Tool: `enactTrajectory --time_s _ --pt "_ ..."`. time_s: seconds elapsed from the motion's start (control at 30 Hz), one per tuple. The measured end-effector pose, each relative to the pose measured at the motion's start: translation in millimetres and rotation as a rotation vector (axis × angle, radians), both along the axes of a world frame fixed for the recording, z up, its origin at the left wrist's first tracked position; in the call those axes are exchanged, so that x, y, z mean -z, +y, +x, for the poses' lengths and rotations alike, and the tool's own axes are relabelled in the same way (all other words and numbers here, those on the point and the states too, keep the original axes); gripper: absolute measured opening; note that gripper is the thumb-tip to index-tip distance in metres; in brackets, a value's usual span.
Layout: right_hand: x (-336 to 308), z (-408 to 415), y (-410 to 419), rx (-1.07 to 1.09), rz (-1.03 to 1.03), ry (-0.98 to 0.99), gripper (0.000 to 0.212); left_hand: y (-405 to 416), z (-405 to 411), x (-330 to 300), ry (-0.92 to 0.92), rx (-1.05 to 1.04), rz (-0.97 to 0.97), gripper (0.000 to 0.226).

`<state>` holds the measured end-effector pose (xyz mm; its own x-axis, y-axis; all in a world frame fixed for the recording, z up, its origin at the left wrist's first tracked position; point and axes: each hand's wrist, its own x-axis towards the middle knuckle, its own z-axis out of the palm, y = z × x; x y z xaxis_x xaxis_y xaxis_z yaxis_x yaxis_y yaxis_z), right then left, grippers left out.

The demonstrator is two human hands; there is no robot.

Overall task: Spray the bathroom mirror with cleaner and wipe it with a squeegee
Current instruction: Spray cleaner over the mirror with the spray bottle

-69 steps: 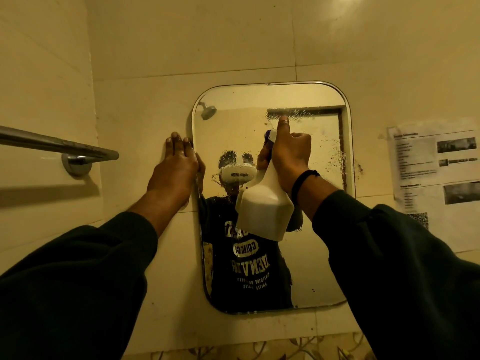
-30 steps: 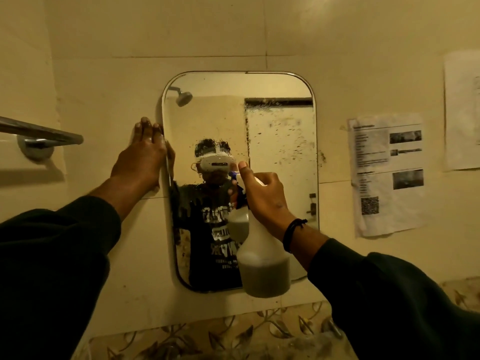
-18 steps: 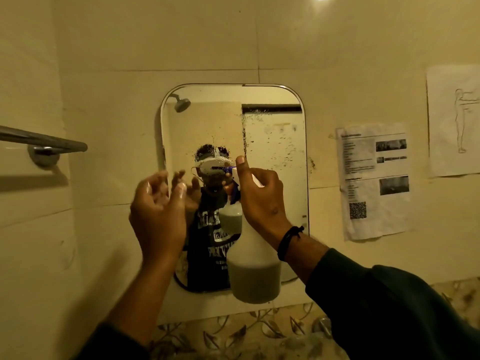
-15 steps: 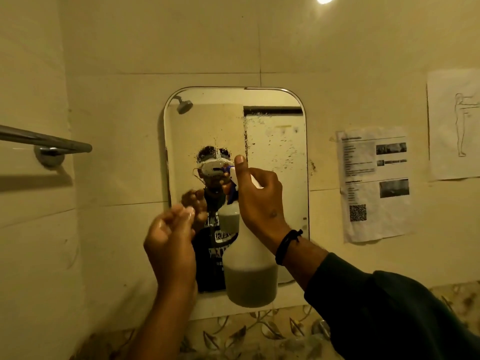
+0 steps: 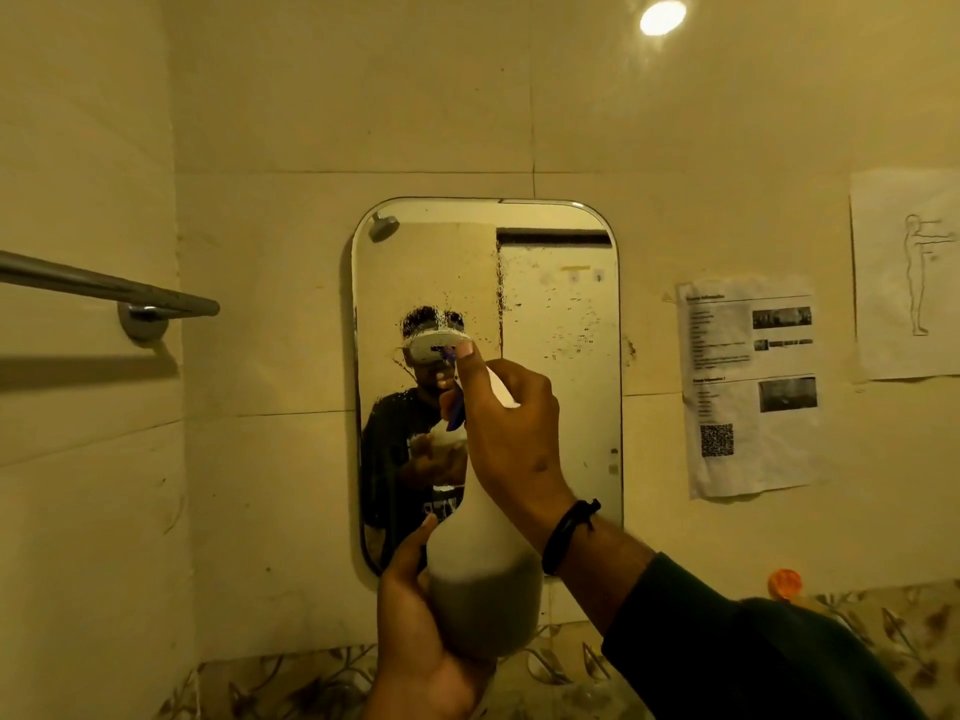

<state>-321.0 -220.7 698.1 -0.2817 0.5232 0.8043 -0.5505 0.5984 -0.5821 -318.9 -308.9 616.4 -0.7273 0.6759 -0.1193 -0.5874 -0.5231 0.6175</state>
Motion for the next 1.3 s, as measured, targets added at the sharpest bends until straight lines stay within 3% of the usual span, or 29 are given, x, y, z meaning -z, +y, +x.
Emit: enactTrajectory --time_s 0.17,0.57,0.7,0.9,1.07,1.3 --pt "4.7 5.4 4.7 -0.047 -0.038 -0.125 0.041 6.8 -1.4 8.5 -0.010 0.030 0.004 0.030" --pt "17.4 48.2 43.1 -0.048 -0.080 -0.175 0.031 52.7 24.4 20.5 0.036 0.056 0.068 0.026" --pt "20.6 80.3 66.2 -0.049 -0.074 -0.170 0.012 79.5 49.3 23.7 0.050 0.056 0.058 0.024" --pt "30.4 147.5 123.0 0.051 -0.098 -0.159 0.025 142.6 110.6 32.9 0.057 0.071 -0.002 0.031" --pt "47.7 214.7 191.7 0.162 -0.107 -0.164 0.022 212.7 184.3 46.1 0.048 0.084 -0.034 0.033" --pt "77.4 293.7 288.8 0.142 -0.091 -0.178 0.020 310.4 266.2 65.0 -0.033 0.048 -0.066 0.030"
